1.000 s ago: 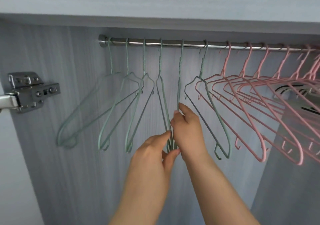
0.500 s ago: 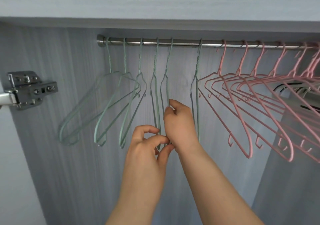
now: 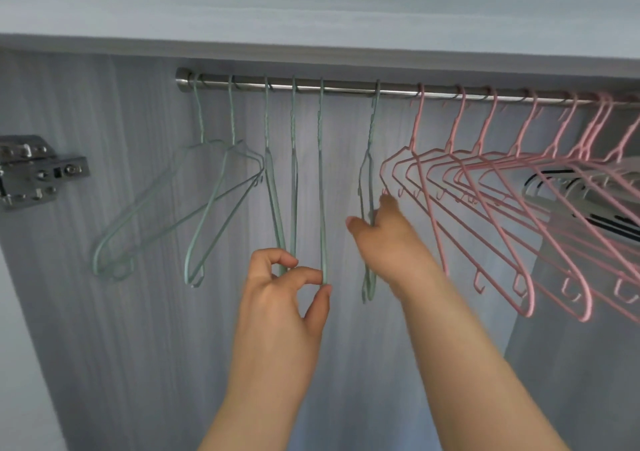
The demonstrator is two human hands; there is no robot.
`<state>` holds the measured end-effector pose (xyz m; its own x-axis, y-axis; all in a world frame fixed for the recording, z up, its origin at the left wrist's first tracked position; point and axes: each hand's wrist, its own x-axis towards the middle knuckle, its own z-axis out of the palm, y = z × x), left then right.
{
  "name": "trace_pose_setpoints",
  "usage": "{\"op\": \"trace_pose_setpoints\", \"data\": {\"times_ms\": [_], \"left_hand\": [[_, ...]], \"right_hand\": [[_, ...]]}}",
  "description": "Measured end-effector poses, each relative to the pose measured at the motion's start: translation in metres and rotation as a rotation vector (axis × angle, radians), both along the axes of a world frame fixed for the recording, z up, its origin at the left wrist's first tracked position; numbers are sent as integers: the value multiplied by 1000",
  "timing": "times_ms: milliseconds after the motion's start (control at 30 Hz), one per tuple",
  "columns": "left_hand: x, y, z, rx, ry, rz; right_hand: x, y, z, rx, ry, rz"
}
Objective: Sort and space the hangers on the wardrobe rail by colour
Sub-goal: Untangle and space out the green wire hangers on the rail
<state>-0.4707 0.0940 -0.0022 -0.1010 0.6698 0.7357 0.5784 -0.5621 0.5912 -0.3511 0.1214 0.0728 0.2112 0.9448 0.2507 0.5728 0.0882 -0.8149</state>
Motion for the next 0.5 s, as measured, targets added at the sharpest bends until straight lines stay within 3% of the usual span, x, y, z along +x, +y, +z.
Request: {"op": "trace_pose_setpoints", "data": {"times_ms": [67, 167, 500], "left_hand": [[3, -1, 0, -5, 9, 23], [5, -2, 2, 3, 20, 49], [23, -9, 6, 11, 70, 144]], "right_hand": [[-4, 10, -12, 5, 346, 52], [-9, 26, -23, 116, 520, 14], [-2, 12, -11, 176, 339, 4]]}}
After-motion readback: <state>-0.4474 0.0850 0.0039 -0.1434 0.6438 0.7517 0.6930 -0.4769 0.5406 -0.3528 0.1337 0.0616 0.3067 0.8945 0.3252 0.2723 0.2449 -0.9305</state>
